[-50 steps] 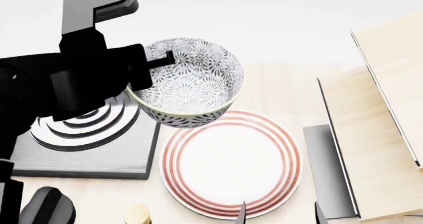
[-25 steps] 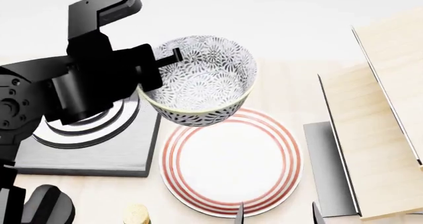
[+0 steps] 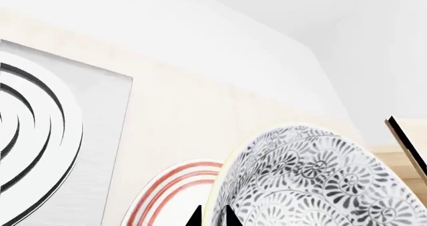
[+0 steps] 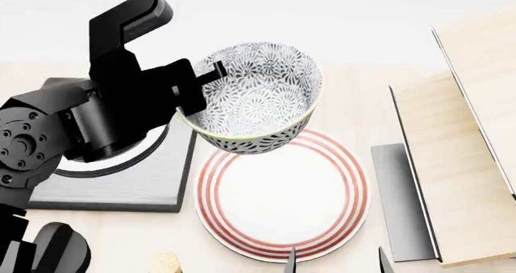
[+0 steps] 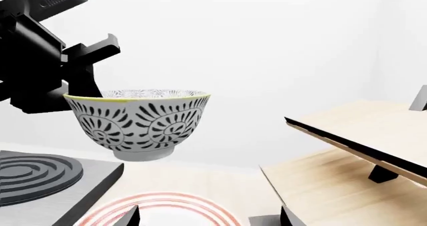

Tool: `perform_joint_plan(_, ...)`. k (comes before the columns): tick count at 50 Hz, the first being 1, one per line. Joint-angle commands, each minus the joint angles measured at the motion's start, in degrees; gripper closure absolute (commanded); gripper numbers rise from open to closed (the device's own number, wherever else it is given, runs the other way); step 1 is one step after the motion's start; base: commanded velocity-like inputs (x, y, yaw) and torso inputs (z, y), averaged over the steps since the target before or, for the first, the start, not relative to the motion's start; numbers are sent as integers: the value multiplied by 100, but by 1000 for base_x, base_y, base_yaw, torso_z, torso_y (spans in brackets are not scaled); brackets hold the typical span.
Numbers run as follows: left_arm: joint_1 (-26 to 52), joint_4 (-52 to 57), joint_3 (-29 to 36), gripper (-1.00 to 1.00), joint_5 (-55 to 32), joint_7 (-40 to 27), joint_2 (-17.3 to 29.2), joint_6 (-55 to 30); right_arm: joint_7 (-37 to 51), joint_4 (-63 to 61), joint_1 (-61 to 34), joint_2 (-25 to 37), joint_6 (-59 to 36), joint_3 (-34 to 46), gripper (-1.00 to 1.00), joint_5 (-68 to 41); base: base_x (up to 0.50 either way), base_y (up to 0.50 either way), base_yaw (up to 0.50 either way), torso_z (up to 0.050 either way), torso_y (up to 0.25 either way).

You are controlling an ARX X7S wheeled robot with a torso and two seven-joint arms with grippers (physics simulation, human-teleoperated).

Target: Pick up the akita bowl and put it on the plate.

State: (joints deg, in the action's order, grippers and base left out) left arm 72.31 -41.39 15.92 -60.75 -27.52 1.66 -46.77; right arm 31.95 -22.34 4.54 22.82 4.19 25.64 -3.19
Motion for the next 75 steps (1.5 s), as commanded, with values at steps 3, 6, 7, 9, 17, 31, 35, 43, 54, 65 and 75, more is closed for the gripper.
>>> perform_joint_plan(3,-33,-190,59,100,-163,279,-19,384,4,43,-32,0,-5,14,-100,-21,0,0,0,8,0)
perform_joint_plan(6,-36,-178,189,100,-95,263,-23,434,8,38,-35,3,-10,15,-100,-22,0,0,0,6,0)
perform_joint_plan(7,-21,-194,263,100,-94,377,-17,382,5,36,-38,6,-6,12,-100,-32,0,0,0,5,0)
perform_joint_plan(9,-30,-227,253,100,-125,368,-14,431,9,43,-50,1,-22,18,-100,-26,0,0,0,5,0)
perform_joint_plan(17,-97,-279,453,100,-49,421,-15,628,22,47,-55,3,-31,29,-100,-19,0,0,0,13,-79)
perform_joint_plan(31,-212,-241,738,100,-76,602,-19,830,25,114,-61,5,11,53,-100,-32,0,0,0,11,-32)
perform_joint_plan(35,-220,-279,797,100,-62,582,-13,924,32,127,-71,4,1,50,-100,-40,0,0,0,13,-87)
perform_joint_plan(43,-268,-297,843,100,-169,691,12,1012,28,165,-99,-13,-11,91,-100,-23,-1,0,0,24,-89)
perform_joint_plan(54,-410,-18,996,100,-219,633,86,1042,42,136,-100,3,-32,94,-100,-31,0,0,0,6,-24)
perform_joint_plan(65,-450,-29,1011,100,-338,647,112,1126,44,147,-128,-1,-48,120,-100,-26,0,0,0,29,-122)
perform_joint_plan(75,-582,159,964,100,-495,692,164,1217,46,179,-133,-2,-39,149,-100,-20,0,0,0,2,0)
